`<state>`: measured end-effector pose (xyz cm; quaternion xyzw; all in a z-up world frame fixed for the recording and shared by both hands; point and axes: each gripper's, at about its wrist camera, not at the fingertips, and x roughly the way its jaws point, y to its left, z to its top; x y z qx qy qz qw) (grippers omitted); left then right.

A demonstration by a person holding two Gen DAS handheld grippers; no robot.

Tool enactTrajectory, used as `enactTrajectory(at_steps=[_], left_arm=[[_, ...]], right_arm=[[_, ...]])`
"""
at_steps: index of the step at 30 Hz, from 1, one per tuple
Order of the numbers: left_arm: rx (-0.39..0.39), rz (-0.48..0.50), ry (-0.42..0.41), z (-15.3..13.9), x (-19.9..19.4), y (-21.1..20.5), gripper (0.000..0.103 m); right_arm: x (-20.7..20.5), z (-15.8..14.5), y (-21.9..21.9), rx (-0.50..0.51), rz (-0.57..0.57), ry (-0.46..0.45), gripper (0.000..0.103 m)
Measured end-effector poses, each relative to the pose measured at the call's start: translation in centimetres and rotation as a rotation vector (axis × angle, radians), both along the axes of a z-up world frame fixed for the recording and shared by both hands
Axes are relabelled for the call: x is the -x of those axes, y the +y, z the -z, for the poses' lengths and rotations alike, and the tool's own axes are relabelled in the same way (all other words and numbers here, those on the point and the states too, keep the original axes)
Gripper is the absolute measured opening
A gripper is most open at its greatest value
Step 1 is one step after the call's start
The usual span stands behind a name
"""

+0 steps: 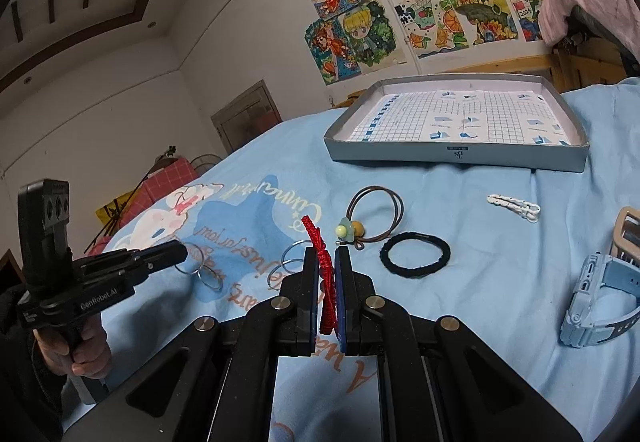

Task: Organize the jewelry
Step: 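Carry the hoop ring and red bracelet into the grey tray and release both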

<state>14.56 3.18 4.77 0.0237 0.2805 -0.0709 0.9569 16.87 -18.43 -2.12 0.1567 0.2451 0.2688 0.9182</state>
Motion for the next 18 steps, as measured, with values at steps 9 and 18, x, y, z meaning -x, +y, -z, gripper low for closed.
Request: enactTrajectory(at_steps=[9,18], left_arm=[[0.118,0.036,-0.044,-3.4,-6.5,-3.4,0.003],[0.215,0.003,-0.022,-2.9,-18.3,-4.9,0.003]], right_arm=[[-2.1,-3.2,-2.7,0.009,0.083,-0.025,0.007],[-12.9,-5.0,-5.6,0.017,0.197,0.062,0.007]])
